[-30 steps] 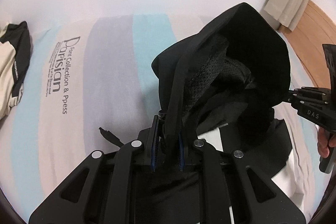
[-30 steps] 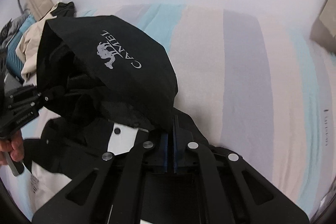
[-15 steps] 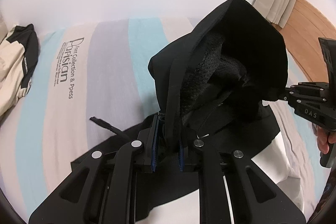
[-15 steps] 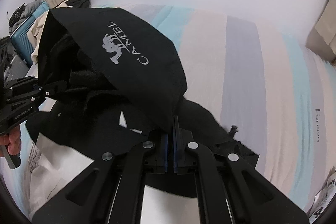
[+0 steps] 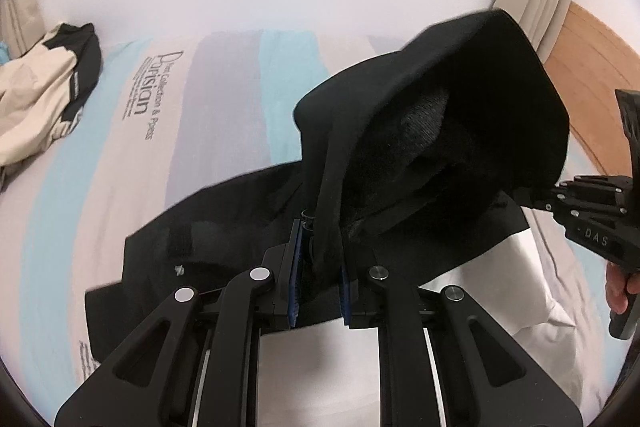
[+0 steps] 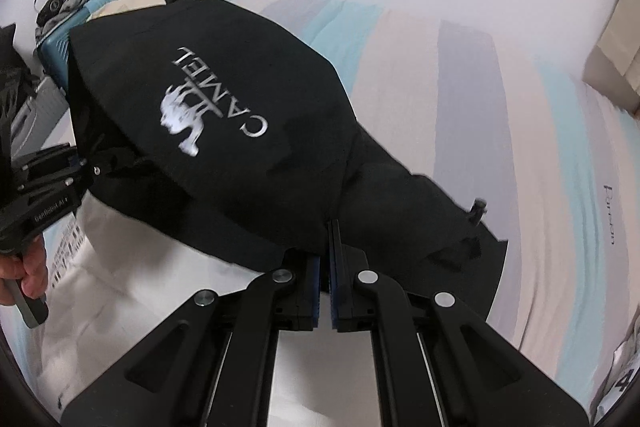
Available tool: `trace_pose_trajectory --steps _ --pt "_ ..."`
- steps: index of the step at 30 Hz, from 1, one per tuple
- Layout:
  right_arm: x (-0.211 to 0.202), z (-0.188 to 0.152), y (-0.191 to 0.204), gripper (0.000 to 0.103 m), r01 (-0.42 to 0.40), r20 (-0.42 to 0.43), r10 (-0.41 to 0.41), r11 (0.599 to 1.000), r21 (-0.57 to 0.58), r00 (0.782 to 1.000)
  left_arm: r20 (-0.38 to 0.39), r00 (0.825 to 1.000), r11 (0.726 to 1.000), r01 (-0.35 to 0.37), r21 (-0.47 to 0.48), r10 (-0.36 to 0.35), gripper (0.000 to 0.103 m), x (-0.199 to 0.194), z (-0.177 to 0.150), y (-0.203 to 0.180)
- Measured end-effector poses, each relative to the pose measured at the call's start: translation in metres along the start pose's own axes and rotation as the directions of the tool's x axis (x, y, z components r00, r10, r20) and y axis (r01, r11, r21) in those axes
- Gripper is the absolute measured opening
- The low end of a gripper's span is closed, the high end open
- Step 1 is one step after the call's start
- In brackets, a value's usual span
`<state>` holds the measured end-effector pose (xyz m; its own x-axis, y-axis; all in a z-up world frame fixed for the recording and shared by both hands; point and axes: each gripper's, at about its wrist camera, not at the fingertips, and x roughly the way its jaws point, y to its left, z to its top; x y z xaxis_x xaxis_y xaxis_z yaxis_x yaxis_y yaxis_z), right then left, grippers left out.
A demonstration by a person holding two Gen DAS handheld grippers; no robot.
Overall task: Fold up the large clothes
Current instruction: 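Lift the black hood with both grippers and fold it toward the white hem, then lay the hood over the jacket body and open both grippers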
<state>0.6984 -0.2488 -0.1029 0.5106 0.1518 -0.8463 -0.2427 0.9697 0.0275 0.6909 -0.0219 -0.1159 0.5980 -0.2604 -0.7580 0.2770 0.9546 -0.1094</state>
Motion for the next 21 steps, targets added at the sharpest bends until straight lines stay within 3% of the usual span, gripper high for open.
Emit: trace_pose_trajectory --steps 16,21 --pt "0.02 -0.062 0.009 0.002 0.03 -0.023 -0.029 0.999 0.033 0.999 -0.017 0.999 0.999 -0.04 0.033 0.041 0.014 0.011 -0.061 -0.01" --pt "0.036 -0.078 0.011 0.003 0.027 -0.049 -0.025 0.998 0.053 0.998 -0.038 0.999 1.0 -0.001 0.031 0.003 0.015 0.019 -0.078 -0.006"
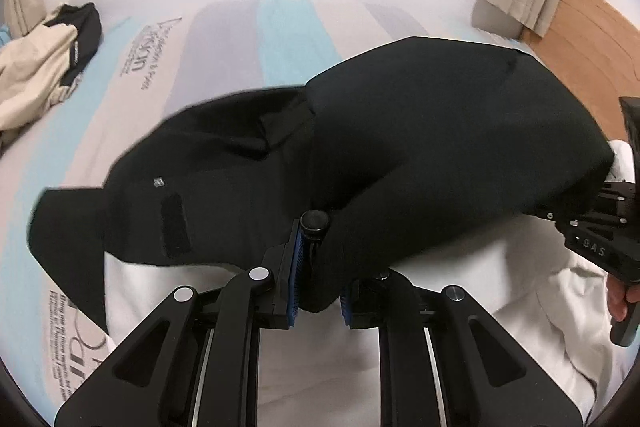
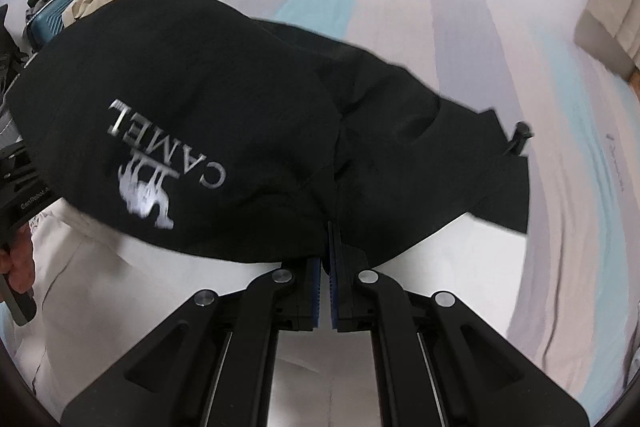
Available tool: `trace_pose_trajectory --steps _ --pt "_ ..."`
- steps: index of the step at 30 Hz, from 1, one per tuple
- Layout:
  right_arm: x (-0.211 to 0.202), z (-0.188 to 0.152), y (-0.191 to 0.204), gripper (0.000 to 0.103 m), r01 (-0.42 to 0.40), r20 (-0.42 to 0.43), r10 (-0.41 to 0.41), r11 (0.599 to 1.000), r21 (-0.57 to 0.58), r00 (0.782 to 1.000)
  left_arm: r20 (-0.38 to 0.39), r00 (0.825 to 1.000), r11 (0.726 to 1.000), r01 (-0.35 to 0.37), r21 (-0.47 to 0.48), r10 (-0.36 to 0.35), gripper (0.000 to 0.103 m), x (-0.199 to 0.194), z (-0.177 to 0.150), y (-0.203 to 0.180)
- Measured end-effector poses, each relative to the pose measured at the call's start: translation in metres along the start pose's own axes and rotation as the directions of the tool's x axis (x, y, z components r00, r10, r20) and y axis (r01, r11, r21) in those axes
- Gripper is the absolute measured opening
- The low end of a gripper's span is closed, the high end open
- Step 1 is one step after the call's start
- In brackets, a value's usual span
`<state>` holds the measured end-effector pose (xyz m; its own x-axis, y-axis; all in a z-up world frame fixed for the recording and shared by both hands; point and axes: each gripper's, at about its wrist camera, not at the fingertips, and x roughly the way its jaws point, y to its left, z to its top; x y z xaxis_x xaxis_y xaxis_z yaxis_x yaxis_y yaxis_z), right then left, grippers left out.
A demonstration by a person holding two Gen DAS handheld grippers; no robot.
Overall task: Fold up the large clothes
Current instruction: 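Lay the hood over the jacket body and open both grippers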
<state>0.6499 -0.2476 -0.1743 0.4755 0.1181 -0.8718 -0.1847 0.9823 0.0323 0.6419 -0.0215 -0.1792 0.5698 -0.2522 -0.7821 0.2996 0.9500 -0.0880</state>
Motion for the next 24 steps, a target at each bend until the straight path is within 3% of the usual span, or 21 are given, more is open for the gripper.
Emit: trace_pose_trajectory --steps 13,24 --pt "0.027 -0.015 0.008 0.003 0.027 -0.021 -0.028 0.999 -0.034 0.999 -0.027 1.0 0.999 0.0 0.043 0.001 0.015 0.018 -0.033 0.0" --pt "0.04 -0.016 0.021 0.003 0.062 -0.01 -0.062 0.997 -0.045 0.998 -0.037 0.999 0.999 0.017 0.051 -0.015 0.015 0.029 -0.038 0.001"
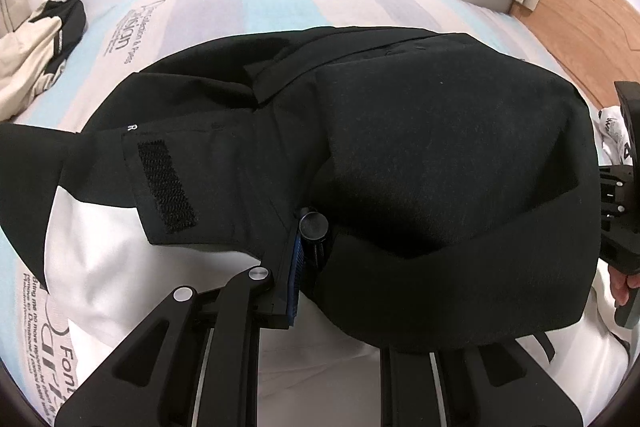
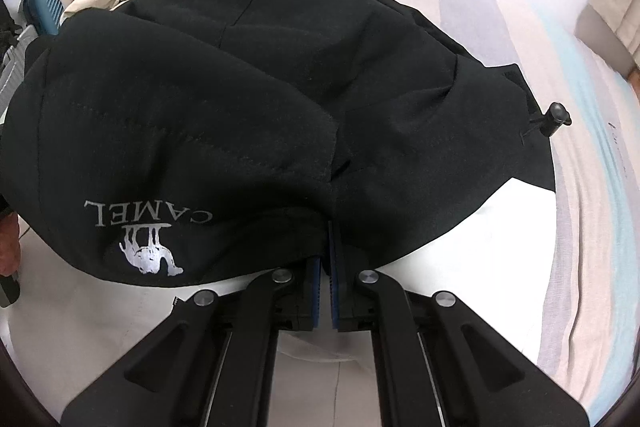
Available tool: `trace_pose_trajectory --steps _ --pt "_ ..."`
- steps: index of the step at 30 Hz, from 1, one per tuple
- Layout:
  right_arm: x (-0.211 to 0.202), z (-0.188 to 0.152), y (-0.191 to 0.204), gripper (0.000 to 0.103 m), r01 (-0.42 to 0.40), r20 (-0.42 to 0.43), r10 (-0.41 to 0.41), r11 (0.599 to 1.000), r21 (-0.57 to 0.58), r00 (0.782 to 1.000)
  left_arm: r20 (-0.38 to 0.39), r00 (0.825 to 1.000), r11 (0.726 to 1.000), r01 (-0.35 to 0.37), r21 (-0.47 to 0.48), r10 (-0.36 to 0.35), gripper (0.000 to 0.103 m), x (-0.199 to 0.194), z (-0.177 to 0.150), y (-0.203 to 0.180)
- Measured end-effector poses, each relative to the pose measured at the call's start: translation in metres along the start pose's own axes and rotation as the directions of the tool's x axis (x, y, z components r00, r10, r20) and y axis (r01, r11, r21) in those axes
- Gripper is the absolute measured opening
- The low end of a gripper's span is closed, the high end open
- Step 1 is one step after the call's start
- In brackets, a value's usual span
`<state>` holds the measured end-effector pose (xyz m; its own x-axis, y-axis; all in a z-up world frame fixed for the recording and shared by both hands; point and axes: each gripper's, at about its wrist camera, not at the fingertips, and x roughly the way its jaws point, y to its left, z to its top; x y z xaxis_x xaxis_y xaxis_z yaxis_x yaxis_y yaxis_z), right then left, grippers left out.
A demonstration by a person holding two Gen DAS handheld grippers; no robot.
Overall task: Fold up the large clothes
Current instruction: 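Lay the hood over the jacket body and open both grippers, then withdraw both grippers above the white jacket body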
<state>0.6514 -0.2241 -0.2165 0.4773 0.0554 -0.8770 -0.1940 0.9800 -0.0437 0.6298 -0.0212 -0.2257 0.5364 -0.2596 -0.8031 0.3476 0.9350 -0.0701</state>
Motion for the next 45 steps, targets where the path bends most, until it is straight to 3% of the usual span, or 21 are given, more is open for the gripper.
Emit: trace_pose_trajectory --steps 7,10,12,17,19,20,23,28,32,36,45 --pt "-0.007 -0.017 0.007 0.009 0.048 0.014 -0.048 0.998 -0.031 0.999 0.01 1.0 1.0 -0.015 0.008 0.015 0.015 -0.004 -0.001 -0.002" --pt "-0.012 -0.019 0.014 0.027 0.063 0.024 -0.062 0.997 -0.054 0.998 0.009 1.0 1.0 -0.019 0.009 0.019 0.019 -0.009 -0.003 -0.003" --pt "-0.018 -0.023 0.017 0.05 0.058 0.036 -0.056 0.997 -0.049 0.998 -0.004 1.0 1.0 -0.014 0.002 0.014 0.036 -0.01 -0.005 -0.003" --pt "-0.024 -0.03 0.027 0.055 0.09 0.042 -0.088 0.994 -0.06 0.995 -0.002 1.0 1.0 -0.023 0.021 0.023 0.058 -0.018 -0.016 -0.008" --pt "-0.026 -0.031 0.031 0.063 0.096 0.045 -0.093 0.994 -0.059 0.995 0.005 1.0 0.999 -0.026 0.024 0.026 0.07 -0.024 -0.02 -0.011" --pt "-0.028 -0.032 0.032 0.073 0.104 0.047 -0.101 0.993 -0.051 0.994 0.009 1.0 0.999 -0.025 0.024 0.025 0.076 -0.026 -0.022 -0.012" --pt "-0.034 -0.035 0.031 0.077 0.1 0.059 -0.099 0.995 -0.025 0.993 0.019 0.999 0.999 -0.033 0.029 0.032 0.095 -0.036 -0.027 -0.017" --pt "-0.046 -0.048 0.029 0.088 0.117 0.068 -0.116 0.993 -0.005 0.991 0.005 0.999 0.998 -0.033 0.047 0.033 0.097 -0.045 -0.036 -0.025" --pt "-0.064 -0.063 0.027 0.095 0.112 0.093 -0.113 0.994 0.018 0.989 -0.014 0.999 0.999 -0.032 0.002 0.032 0.097 -0.052 -0.045 -0.023" --pt "-0.082 -0.077 0.03 0.096 0.105 0.111 -0.108 0.994 0.038 0.988 -0.029 0.999 0.998 -0.039 -0.048 0.038 0.097 -0.064 -0.06 -0.019" --pt "-0.122 -0.119 0.039 0.096 0.114 0.089 -0.121 0.991 0.074 0.989 -0.05 0.997 0.996 -0.069 -0.063 0.066 0.097 -0.104 -0.087 -0.014"
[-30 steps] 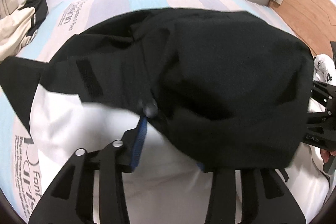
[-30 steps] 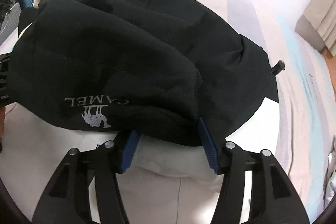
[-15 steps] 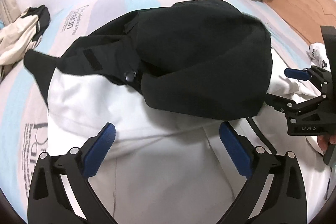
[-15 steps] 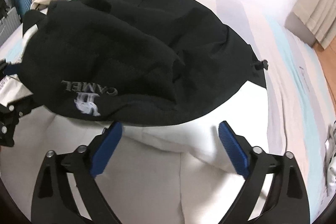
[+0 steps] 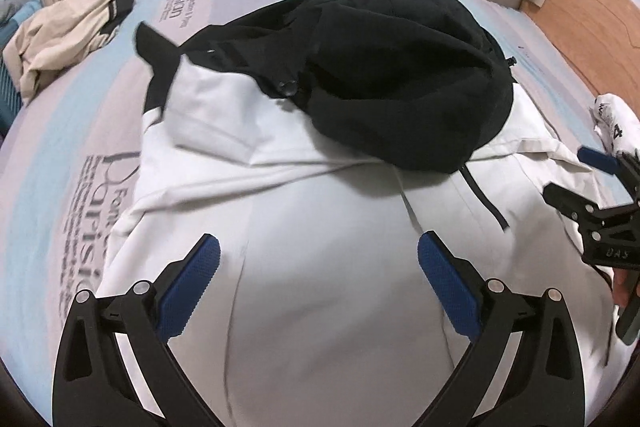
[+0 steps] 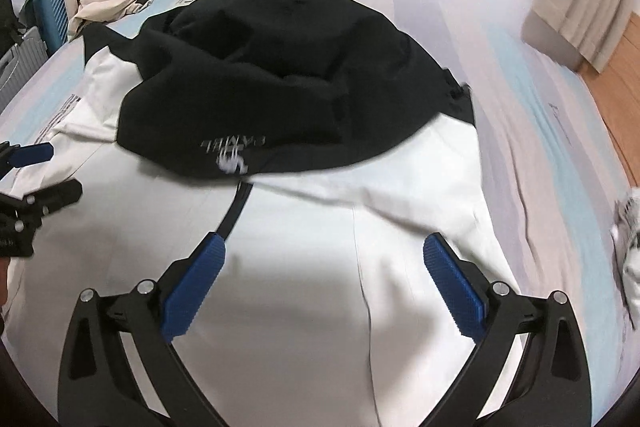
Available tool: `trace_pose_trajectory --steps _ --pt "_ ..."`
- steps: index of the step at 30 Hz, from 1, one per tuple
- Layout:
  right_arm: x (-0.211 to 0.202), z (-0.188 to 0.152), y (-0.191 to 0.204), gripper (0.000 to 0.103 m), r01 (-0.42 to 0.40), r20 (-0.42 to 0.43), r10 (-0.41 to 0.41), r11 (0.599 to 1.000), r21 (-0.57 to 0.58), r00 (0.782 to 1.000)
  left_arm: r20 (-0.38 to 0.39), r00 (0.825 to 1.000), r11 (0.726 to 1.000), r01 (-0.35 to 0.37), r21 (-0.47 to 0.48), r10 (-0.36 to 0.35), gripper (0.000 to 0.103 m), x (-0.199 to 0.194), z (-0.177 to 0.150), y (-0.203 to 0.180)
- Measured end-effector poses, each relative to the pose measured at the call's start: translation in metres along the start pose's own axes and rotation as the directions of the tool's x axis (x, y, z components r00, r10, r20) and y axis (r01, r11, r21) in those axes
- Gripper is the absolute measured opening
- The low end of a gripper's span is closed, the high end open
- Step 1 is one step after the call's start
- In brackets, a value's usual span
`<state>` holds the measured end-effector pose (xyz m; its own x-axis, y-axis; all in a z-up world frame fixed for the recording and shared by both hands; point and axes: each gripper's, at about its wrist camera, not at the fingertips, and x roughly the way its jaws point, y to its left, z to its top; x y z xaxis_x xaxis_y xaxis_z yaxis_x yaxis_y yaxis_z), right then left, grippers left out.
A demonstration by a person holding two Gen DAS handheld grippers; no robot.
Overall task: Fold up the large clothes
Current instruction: 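Withdraw both grippers above the white jacket body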
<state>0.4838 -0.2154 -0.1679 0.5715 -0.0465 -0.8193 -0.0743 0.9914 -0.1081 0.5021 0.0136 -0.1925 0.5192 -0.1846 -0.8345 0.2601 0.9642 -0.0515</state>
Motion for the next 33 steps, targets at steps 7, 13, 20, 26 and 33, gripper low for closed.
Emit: trace_pose_trajectory --steps 7,13,20,26,33 --pt "-0.046 -0.034 -0.008 0.096 0.042 -0.024 -0.041 0.998 0.052 0.999 -0.014 1.0 1.0 0.006 0.025 -0.006 0.097 -0.04 -0.029 0.006" --pt "-0.072 -0.073 -0.009 0.096 0.041 -0.048 -0.039 0.998 0.056 0.998 -0.023 1.0 0.999 -0.017 0.048 0.019 0.097 -0.07 -0.058 0.003" --pt "-0.094 -0.115 -0.024 0.096 -0.012 -0.073 0.012 1.0 0.008 0.997 -0.058 0.994 0.995 -0.091 -0.027 0.089 0.097 -0.105 -0.099 0.011" --pt "-0.123 -0.138 -0.044 0.096 -0.03 -0.077 0.032 0.999 0.019 0.997 -0.076 0.987 0.986 -0.149 -0.069 0.144 0.097 -0.151 -0.143 0.015" --pt "-0.143 -0.17 -0.06 0.095 -0.034 -0.109 0.039 0.998 0.051 0.993 -0.142 0.976 0.981 -0.179 -0.078 0.166 0.097 -0.177 -0.188 0.018"
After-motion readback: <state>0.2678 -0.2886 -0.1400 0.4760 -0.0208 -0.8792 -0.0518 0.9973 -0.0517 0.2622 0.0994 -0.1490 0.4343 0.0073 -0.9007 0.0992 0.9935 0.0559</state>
